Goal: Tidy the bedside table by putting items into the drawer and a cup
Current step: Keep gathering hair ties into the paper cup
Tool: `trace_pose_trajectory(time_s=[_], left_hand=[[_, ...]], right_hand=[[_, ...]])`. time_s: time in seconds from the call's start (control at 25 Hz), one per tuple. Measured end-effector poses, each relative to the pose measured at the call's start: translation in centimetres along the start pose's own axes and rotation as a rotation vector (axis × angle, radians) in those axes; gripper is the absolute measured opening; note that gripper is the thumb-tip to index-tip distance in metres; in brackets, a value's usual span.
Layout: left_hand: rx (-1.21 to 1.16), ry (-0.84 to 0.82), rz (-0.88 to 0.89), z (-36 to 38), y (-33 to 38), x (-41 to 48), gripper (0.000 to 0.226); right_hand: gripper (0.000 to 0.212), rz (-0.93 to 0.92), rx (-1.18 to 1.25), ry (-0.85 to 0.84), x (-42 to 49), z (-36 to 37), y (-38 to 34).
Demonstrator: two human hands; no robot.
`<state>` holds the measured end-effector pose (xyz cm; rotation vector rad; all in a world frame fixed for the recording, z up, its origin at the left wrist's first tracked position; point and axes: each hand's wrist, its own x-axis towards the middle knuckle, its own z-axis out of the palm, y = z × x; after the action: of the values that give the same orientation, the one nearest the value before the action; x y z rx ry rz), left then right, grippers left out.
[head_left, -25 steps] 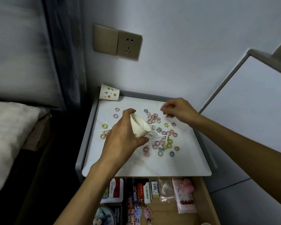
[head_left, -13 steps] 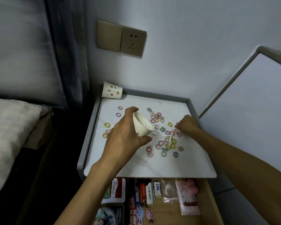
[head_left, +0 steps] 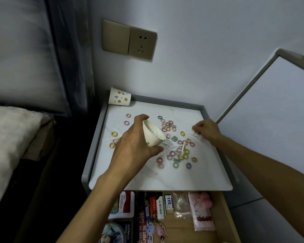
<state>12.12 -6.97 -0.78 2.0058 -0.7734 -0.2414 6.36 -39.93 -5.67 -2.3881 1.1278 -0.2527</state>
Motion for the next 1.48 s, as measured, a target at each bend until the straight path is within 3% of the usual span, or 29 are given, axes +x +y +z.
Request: trace_pose_trajectory(time_s=[0.08,0.2,0.48,0.68,0.88,1.28,1.48], left_hand=[[0.004,0.003,0.0,0.0,0.0,0.0,0.083],[0.003,0.007,0.007,0.0,0.1,0.1,0.084],[0.017,-0.002,0.004,0.2,0.2,0.0,0.083],[0.021,0.001,0.006,0.2,0.0,0.1,0.083],[0.023,-0.002,0.004,0.3,0.1,0.3,0.084],[0.001,-0.009,0.006,0.5,0.6,0.1,0.084],[-0.003,-0.011,0.012,0.5,0.7,0.1,0.082]], right_hand=[[0.023,0.049,0.076,0.043,0.4,-0.1,0.1],[0.039,0.08,-0.002,0.092,0.3,0.4,0.7],[0.025,-0.191,-0.175,0.02,-0.6,1.9,1.0],[0.02,-0.103,-0.237,-0.001,0.9,2.8,-0.8],[0.014,-0.165,-0.369,-0.087,1.5,2.8,-0.5],[0.01,-0.317,-0.329,-0.078,-0.2,0.3,2.7],[0.011,-0.256,-0.286,-0.02,-1.4,1.2,4.0]])
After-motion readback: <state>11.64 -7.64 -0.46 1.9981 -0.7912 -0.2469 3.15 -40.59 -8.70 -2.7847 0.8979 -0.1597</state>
